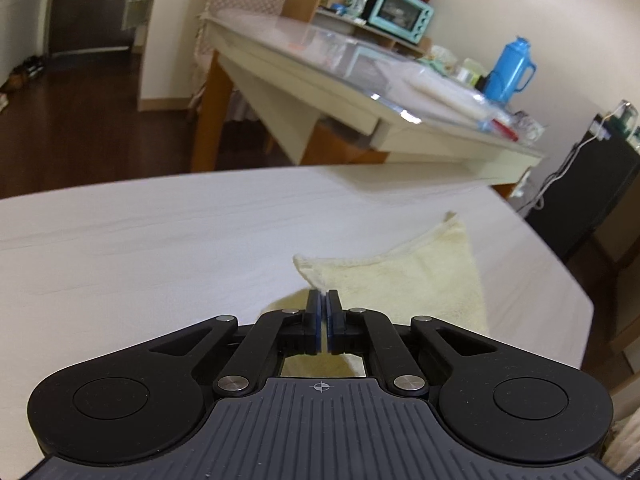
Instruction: Fold towel
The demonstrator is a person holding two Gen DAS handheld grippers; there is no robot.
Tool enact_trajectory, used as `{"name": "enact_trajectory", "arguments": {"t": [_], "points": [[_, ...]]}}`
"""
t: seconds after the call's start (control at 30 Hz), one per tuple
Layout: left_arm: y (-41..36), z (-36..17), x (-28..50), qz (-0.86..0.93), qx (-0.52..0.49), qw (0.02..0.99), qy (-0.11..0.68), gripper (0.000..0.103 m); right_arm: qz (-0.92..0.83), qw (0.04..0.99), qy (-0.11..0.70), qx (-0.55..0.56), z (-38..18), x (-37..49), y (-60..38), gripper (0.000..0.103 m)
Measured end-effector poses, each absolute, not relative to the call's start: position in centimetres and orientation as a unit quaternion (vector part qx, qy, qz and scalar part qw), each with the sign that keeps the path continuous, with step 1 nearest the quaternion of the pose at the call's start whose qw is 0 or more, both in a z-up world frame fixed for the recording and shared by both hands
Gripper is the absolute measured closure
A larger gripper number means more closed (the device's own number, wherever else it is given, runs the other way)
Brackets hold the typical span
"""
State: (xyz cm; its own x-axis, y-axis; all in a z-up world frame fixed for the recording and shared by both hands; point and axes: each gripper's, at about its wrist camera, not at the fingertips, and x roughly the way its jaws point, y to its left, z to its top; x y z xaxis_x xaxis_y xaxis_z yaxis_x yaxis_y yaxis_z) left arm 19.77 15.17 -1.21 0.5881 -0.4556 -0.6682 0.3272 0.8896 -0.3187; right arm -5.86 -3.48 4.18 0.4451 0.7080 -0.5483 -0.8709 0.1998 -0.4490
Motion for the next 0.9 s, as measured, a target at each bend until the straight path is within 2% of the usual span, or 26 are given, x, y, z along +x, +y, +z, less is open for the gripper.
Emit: {"name": "enact_trajectory", "arguments": {"t": [0.37, 0.5, 0.77, 0.9], "points": [[16.5, -2.2, 18.8, -0.211, -0.084, 0.891, 0.392, 0.099, 0.521, 0.752, 0.124, -0.385, 2.3, -5.7, -3.5, 0.092], [17.8, -1.2, 17.4, -0.205, -0.089, 0.898, 0.379, 0.098, 0.519, 0.747, 0.119, -0.397, 2.0, -5.6, -3.5, 0.084], [16.1, -0.9, 14.9, -0.276, -0.060, 0.881, 0.379, 0.098, 0.512, 0.752, 0.109, -0.401, 1.3, -5.1, -3.1, 0.085], [14.5, -1.8, 14.8, -0.296, -0.036, 0.873, 0.387, 0.098, 0.508, 0.756, 0.107, -0.399, 1.5, -5.0, -2.6, 0.094]]}}
